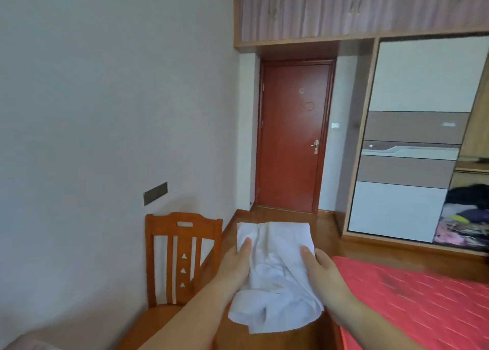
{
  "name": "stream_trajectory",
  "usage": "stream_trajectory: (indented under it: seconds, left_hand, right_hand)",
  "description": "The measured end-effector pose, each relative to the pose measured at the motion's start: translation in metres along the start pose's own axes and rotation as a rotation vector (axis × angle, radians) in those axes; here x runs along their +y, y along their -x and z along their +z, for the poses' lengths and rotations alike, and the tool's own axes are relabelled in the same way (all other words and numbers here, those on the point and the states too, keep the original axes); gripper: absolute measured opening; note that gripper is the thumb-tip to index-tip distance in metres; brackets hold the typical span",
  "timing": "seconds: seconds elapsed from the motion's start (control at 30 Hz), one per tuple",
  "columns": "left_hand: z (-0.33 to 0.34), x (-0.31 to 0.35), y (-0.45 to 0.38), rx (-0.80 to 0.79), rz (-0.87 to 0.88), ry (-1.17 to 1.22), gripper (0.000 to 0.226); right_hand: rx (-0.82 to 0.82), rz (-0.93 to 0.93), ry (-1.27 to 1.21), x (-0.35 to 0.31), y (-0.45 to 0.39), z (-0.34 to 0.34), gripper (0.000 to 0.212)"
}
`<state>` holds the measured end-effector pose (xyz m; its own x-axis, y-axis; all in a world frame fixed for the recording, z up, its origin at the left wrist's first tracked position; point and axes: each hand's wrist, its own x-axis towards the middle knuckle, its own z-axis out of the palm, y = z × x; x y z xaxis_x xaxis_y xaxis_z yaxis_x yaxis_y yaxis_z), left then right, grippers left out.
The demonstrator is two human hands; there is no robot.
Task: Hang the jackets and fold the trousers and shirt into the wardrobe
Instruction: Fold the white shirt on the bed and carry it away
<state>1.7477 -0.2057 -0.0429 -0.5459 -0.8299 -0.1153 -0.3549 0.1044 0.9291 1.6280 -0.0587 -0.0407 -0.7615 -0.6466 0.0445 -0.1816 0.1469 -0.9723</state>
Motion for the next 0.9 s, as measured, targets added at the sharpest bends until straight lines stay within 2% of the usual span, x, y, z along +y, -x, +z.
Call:
stream_trajectory:
  seconds: [0.23,0.43,0.6,0.9]
  left_hand:
    - [0.078,0.062,-0.122,-0.125,0.132,0.031,0.057]
    - [0.136,0.135,-0.260,-0.158,0.217,-0.022,0.053]
    - [0.180,0.177,-0.358,-0.202,0.211,0.017,0.053]
    - [0.264,0.219,-0.571,-0.346,0.240,0.105,0.053]
  right_hand:
    - [0.160,0.017,-0.025,0.015,-0.133,-0.054,0.046]
    - [0.252,-0.020,-0.041,0.012,-0.286,-0.089,0.033]
    - [0.277,-0.002,-0.077,0.007,-0.388,-0.115,0.030]
    - [0.391,0.020,0.050,0.023,-0.596,-0.142,0.039]
